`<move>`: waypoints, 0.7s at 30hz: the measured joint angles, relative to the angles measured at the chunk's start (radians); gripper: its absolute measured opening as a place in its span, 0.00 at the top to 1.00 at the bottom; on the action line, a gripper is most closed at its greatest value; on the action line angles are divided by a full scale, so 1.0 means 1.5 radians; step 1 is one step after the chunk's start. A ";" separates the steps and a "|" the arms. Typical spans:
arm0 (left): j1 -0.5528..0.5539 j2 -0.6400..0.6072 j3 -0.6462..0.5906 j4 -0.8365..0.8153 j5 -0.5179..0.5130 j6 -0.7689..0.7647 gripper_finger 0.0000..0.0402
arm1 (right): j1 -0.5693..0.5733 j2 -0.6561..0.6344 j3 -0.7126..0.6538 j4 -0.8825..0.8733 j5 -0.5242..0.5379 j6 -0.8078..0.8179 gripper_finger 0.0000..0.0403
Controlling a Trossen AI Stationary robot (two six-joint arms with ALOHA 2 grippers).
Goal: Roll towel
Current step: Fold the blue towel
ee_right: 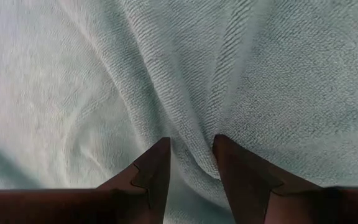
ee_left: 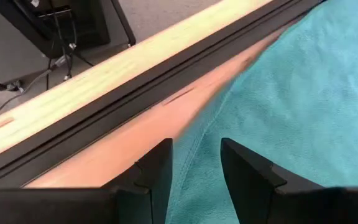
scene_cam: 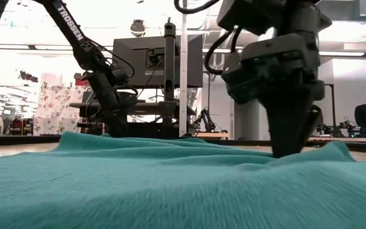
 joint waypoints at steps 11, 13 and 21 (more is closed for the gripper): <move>-0.046 0.000 0.000 -0.005 -0.019 -0.005 0.70 | 0.009 0.001 -0.001 0.022 -0.008 0.055 0.69; -0.050 0.000 0.000 -0.005 -0.036 0.003 0.70 | 0.010 0.001 -0.001 0.023 -0.008 0.056 0.69; -0.067 -0.055 -0.001 -0.059 -0.030 0.027 0.70 | -0.041 -0.016 0.015 0.015 0.006 -0.018 0.69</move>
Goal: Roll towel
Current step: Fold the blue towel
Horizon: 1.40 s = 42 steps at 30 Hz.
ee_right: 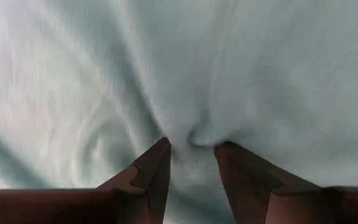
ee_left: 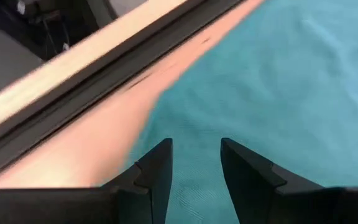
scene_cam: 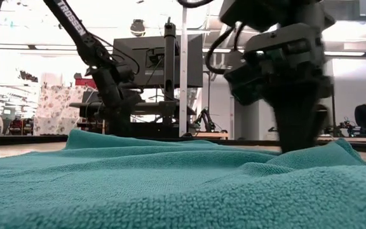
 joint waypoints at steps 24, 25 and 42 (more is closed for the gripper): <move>-0.327 -0.155 -0.206 -0.048 -0.004 -0.308 0.70 | -0.416 0.016 0.031 0.046 -0.049 -0.352 0.69; -0.338 -0.155 -0.206 -0.046 -0.012 -0.325 0.70 | -0.421 0.025 0.031 0.045 -0.052 -0.363 0.69; -0.385 -0.153 -0.241 -0.129 -0.125 -0.447 0.70 | -0.549 0.037 0.032 0.021 -0.056 -0.469 0.69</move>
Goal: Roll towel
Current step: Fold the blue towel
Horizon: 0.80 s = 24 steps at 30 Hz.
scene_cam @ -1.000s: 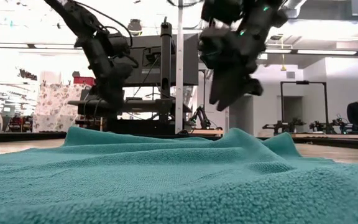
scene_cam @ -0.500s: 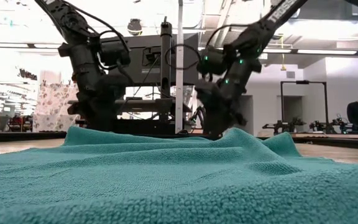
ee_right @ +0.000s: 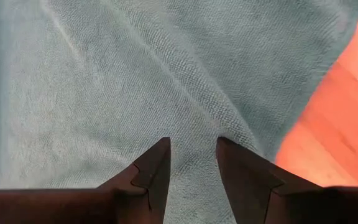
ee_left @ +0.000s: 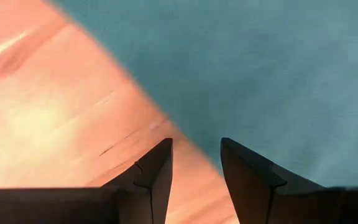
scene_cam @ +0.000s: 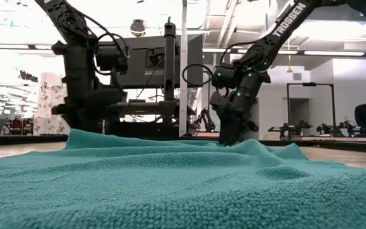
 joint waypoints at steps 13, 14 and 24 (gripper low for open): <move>-0.020 -0.021 0.055 0.095 0.007 -0.060 0.70 | 0.022 -0.019 0.014 0.001 -0.026 -0.017 0.69; -0.022 -0.011 0.055 0.097 0.008 -0.058 0.70 | 0.024 -0.019 0.014 0.009 -0.025 -0.017 0.69; -0.060 0.079 0.039 0.073 0.025 -0.047 0.70 | 0.019 -0.018 0.006 0.013 -0.023 -0.022 0.69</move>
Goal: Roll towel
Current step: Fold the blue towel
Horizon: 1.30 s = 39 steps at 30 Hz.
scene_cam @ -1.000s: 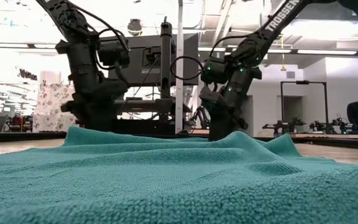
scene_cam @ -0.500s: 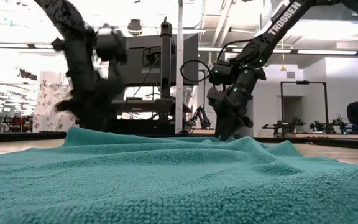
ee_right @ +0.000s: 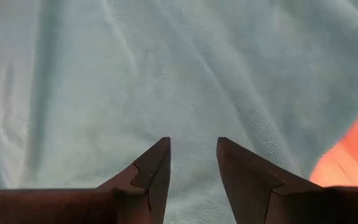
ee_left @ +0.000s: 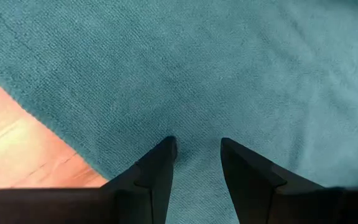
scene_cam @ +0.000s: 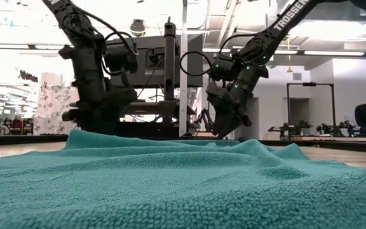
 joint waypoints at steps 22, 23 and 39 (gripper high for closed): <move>0.051 -0.052 -0.007 -0.256 -0.178 0.049 0.70 | -0.044 0.001 -0.008 -0.047 0.003 -0.034 0.69; 0.064 -0.059 -0.004 -0.253 -0.161 0.064 0.70 | -0.044 0.001 -0.002 -0.049 0.003 -0.034 0.69; 0.120 -0.173 0.003 -0.155 -0.032 0.122 0.70 | 0.069 0.000 0.062 -0.095 -0.052 -0.007 0.69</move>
